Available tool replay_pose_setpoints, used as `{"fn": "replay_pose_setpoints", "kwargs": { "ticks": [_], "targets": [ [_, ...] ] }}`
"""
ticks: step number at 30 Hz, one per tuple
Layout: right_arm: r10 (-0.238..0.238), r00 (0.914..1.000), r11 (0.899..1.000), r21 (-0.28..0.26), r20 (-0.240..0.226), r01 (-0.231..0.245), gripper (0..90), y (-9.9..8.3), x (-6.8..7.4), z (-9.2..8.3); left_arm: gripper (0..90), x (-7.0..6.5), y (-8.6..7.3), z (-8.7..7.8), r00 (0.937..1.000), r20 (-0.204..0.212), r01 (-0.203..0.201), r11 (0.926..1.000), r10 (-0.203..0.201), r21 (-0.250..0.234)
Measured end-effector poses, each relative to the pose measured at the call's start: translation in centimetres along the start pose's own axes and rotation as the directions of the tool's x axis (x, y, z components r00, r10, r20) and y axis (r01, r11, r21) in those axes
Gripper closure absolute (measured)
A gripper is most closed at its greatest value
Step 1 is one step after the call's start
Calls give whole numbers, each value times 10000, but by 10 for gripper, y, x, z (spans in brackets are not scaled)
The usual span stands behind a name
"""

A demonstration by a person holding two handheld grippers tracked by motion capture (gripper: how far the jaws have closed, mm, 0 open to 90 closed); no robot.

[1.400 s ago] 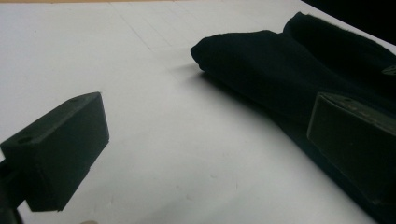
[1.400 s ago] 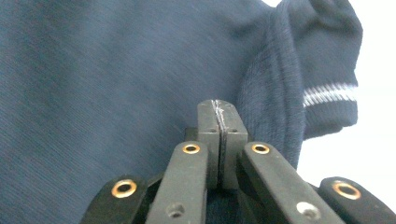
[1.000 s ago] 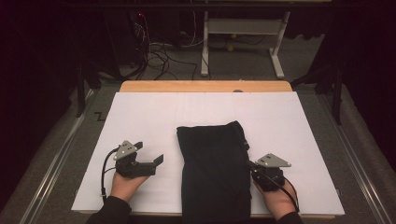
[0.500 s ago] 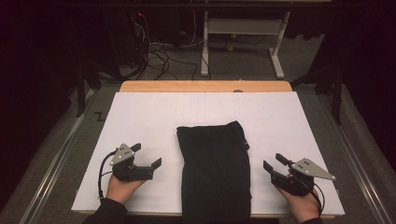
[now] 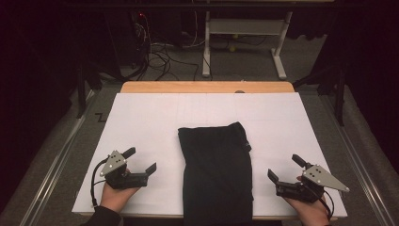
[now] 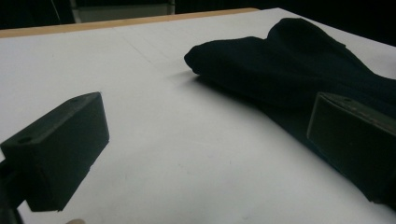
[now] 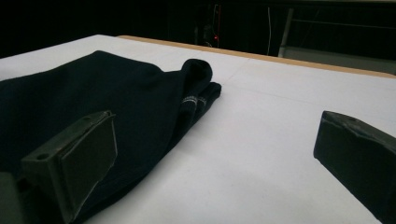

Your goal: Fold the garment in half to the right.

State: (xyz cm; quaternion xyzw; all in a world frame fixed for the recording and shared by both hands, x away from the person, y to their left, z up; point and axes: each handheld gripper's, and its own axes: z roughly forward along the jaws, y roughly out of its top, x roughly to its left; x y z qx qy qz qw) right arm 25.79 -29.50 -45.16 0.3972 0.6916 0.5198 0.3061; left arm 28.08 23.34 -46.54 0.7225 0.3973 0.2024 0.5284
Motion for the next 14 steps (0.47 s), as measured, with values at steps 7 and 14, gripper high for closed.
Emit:
{"fn": "replay_pose_setpoints", "kwargs": {
  "ticks": [7,14],
  "targets": [
    [-97,9999,9999,73,87,96,0,-2,4,0,0,-1,0,-1,10000,65,7,10000,-7,-36],
    [33,9998,10000,89,194,-35,0,-4,0,0,0,-1,3,-2,10000,15,-56,10000,56,-14]
  ]
}}
